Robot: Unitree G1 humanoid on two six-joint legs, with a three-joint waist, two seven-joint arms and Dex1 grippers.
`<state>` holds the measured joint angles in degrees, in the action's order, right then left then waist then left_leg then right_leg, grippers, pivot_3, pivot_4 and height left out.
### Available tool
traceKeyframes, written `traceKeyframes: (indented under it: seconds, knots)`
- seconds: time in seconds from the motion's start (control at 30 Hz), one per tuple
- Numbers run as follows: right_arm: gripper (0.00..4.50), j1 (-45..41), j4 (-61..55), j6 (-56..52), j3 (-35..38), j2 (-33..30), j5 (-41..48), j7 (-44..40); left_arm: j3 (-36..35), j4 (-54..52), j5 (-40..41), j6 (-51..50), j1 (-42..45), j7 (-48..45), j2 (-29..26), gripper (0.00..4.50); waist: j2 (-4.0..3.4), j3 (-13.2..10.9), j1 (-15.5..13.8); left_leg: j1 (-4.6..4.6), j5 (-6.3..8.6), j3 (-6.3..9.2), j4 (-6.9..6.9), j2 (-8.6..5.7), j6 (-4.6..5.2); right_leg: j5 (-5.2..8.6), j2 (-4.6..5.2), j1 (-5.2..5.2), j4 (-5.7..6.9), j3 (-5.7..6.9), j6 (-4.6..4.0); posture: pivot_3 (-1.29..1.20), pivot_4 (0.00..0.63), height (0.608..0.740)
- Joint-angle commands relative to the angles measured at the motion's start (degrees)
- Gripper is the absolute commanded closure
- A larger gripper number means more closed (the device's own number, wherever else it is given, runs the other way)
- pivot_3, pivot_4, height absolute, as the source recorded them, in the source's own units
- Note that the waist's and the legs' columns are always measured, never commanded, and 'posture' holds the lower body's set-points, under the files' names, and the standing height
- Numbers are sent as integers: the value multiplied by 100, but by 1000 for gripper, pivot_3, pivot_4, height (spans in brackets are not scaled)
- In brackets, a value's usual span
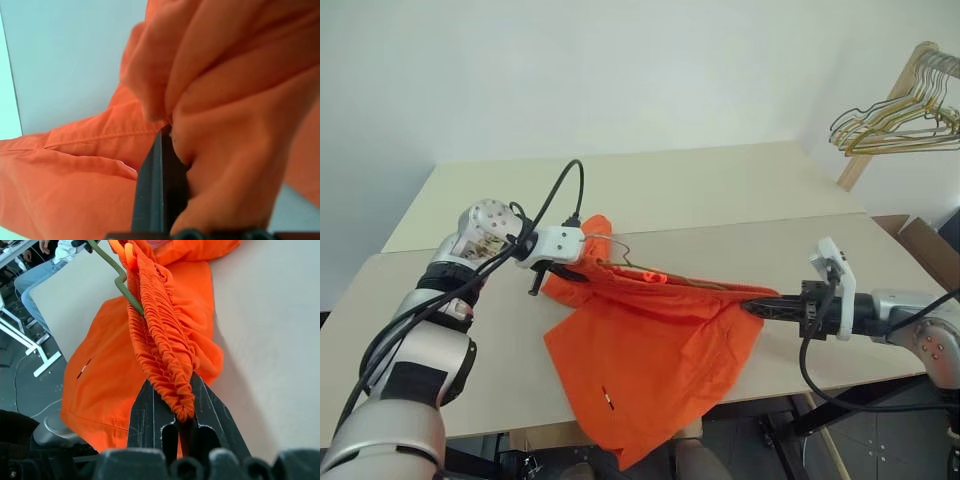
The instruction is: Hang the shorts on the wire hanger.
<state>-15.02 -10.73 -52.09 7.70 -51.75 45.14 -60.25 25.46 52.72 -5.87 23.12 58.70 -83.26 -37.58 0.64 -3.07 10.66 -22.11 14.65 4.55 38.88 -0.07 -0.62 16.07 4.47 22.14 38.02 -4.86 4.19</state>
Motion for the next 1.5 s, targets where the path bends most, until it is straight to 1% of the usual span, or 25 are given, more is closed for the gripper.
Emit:
traceKeyframes:
  seconds: [0.03, 0.13, 0.27, 0.37, 0.47, 0.53, 0.63, 0.7, 0.77, 0.8, 1.13, 1.27, 1.37, 1.43, 1.5]
  knots:
    - [4474, -69, 94, 201, 485, -344, -184, 35, 234, 584, -770, 53, -19, 55, -514, 4500, 0, 0, 1, 0, 0, 1, 0, 1, 0, 0, -1, 0, 0, 0, 0, -193, 0, 740]
    - [4474, -166, -49, 247, 398, -327, -158, 9, 315, 654, -817, 67, 37, 132, -414, 4500, 0, 0, 0, 0, 0, 1, 1, 0, 0, 0, 0, 0, 0, 0, 0, -197, 0, 740]
    - [4474, -291, -62, 385, 154, -336, -349, -55, 449, 724, -933, 172, 96, 191, -346, 4500, 0, 0, 28, -1, 0, 0, 1, 0, 0, 0, 0, 0, -1, 0, 0, -203, 0, 740]
    - [4474, -260, 20, 415, 153, -345, -450, -45, 463, 806, -1009, 150, 148, 324, -371, 4500, 0, 0, 39, -2, 0, 2, 0, 0, 0, 0, 0, 0, -1, 1, 0, -200, 0, 740]
    - [4474, -369, -178, 343, 228, -308, -337, -60, 504, 874, -1053, 170, 153, 402, -410, 4500, 0, 0, 56, -5, 0, 2, 1, -1, 0, 0, 1, 1, -2, 1, 0, -203, 0, 740]
    - [4474, -521, -288, 332, 134, -250, -345, -15, 537, 864, -1059, 180, 132, 416, -375, 4500, 0, 0, 86, -4, 0, 2, 1, 0, 0, 0, 1, 1, 0, 1, 0, -204, 0, 740]
    - [4474, -955, -425, 289, -159, 6, -451, 311, 537, 737, -970, 81, 130, 348, -174, 4500, 0, 0, 150, 0, 0, 2, 0, 1, 0, 0, 0, 1, 1, 1, 0, -201, 0, 740]
    - [4474, -1093, -513, 266, -319, 18, -454, 271, 497, 684, -940, 25, 152, 308, -71, 4500, 0, 0, 165, 0, 0, 3, -1, 1, 0, 1, -2, 1, 1, 1, 0, -199, 0, 740]
    - [3862, -1089, -609, 273, -349, 29, -441, 282, 461, 672, -949, 2, 178, 276, -12, 4500, 0, 0, 165, -3, 0, 7, -2, 2, 0, 1, -2, 2, 1, 5, 0, -198, 0, 740]
    - [3632, -1060, -647, 275, -345, 12, -424, 266, 447, 682, -965, 1, 191, 281, 1, 4500, 0, 1, 168, -5, 0, 9, -2, 2, 0, 1, -2, 3, 0, 7, 0, -198, 0, 740]
    - [73, -683, -889, 313, -107, -243, -403, 152, 94, 971, -994, -215, 374, 455, 192, 4500, 1, 1, 138, -9, 0, 6, 2, 0, 0, 1, 0, 5, 1, 8, 0, -206, 0, 740]
    - [27, -811, -1156, 358, -97, -349, -483, 237, -101, 1004, -888, -372, 487, 434, 297, 4500, 1, 1, 133, -9, 0, 6, 2, 0, 0, 1, 0, 5, 1, 8, 0, -204, 0, 740]
    - [27, -1230, -1491, 148, -147, -336, -346, 414, -227, 978, -846, -467, 581, 324, 351, 4500, 1, 1, 145, -9, 0, 6, 2, 1, 0, 1, 0, 5, 1, 8, 1, -202, 0, 740]
    - [27, -1515, -1775, 7, -448, -441, -446, 475, -281, 946, -827, -459, 623, 240, 371, 4500, 1, 1, 159, -8, 0, 5, 1, 1, 0, 1, 0, 6, 1, 7, 1, -202, 0, 740]
    - [27, -1880, -1959, -415, -870, -532, -530, 623, -332, 919, -820, -466, 654, 179, 399, 4500, 0, 1, 166, -7, 0, 7, -2, 1, 0, 1, -1, 6, 1, 9, 1, -201, 0, 740]
